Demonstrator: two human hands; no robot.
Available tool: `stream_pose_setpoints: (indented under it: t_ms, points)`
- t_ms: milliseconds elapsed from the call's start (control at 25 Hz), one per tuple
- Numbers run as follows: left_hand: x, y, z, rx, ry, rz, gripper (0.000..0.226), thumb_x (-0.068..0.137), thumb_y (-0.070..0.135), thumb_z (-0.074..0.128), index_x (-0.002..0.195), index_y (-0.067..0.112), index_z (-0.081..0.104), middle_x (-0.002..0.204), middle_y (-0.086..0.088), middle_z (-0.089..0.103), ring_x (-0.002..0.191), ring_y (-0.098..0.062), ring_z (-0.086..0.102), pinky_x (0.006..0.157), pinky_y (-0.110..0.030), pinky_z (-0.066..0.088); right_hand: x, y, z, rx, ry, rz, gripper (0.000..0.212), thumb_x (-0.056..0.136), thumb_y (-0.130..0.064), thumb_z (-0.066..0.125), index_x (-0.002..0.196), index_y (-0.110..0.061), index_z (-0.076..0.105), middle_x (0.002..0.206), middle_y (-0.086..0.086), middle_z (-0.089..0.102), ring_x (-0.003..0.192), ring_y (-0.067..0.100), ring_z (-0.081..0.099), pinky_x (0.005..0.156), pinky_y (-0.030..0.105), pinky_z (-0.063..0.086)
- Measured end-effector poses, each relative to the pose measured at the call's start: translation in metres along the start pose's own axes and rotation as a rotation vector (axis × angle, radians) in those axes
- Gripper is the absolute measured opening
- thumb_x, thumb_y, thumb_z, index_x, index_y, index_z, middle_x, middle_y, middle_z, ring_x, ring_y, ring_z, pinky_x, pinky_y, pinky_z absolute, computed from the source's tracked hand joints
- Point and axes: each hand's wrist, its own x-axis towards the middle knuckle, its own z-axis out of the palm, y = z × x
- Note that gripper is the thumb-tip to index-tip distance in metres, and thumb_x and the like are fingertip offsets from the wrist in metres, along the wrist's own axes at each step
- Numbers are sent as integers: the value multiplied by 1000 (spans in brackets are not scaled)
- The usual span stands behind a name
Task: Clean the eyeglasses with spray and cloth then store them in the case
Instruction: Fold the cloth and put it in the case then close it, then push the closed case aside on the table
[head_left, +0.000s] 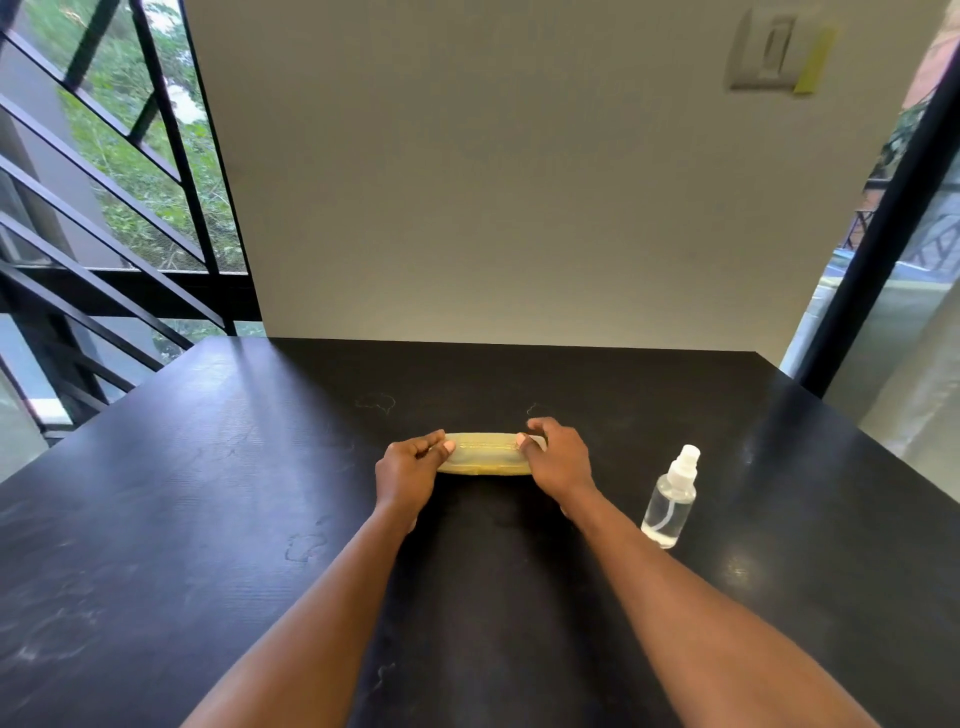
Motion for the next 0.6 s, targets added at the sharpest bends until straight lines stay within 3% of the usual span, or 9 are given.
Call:
stream_pose_setpoints:
  t_ms: [120, 240, 360, 520, 600]
  points:
    - [-2, 2, 5, -212, 33, -165, 37, 82, 15, 68, 118, 8, 61, 122, -8, 62, 111, -21, 56, 101, -42, 44, -4, -1, -1, 115, 34, 158, 40, 93, -25, 53, 129, -8, 51, 132, 10, 53, 122, 23, 48, 99, 29, 36]
    - [-5, 4, 5, -324, 58, -257, 41, 82, 10, 68, 121, 4, 57, 121, -8, 61, 111, -22, 57, 100, -43, 45, -9, -2, -2, 228, 109, 225, 33, 93, -20, 53, 124, -10, 58, 127, 7, 59, 117, 20, 52, 94, 25, 38]
    - [-11, 7, 4, -373, 64, -286, 36, 82, 9, 67, 117, 4, 60, 116, -9, 61, 104, -22, 59, 95, -41, 50, -15, -6, -6, 260, 177, 256, 29, 93, -18, 52, 120, -11, 61, 123, 5, 61, 114, 18, 53, 89, 23, 38]
    - [-20, 6, 1, -379, 96, -311, 24, 82, 8, 67, 106, 7, 66, 109, -10, 62, 100, -24, 62, 89, -40, 53, -28, -5, -7, 274, 222, 293, 21, 91, -14, 51, 104, -12, 67, 110, 4, 65, 89, 9, 50, 75, 20, 36]
    - [-24, 6, 0, -374, 100, -325, 19, 82, 7, 67, 102, 9, 66, 107, -10, 63, 98, -24, 62, 87, -40, 54, -34, -2, -6, 284, 233, 313, 21, 91, -12, 51, 101, -13, 69, 107, 3, 66, 86, 8, 49, 73, 21, 36]
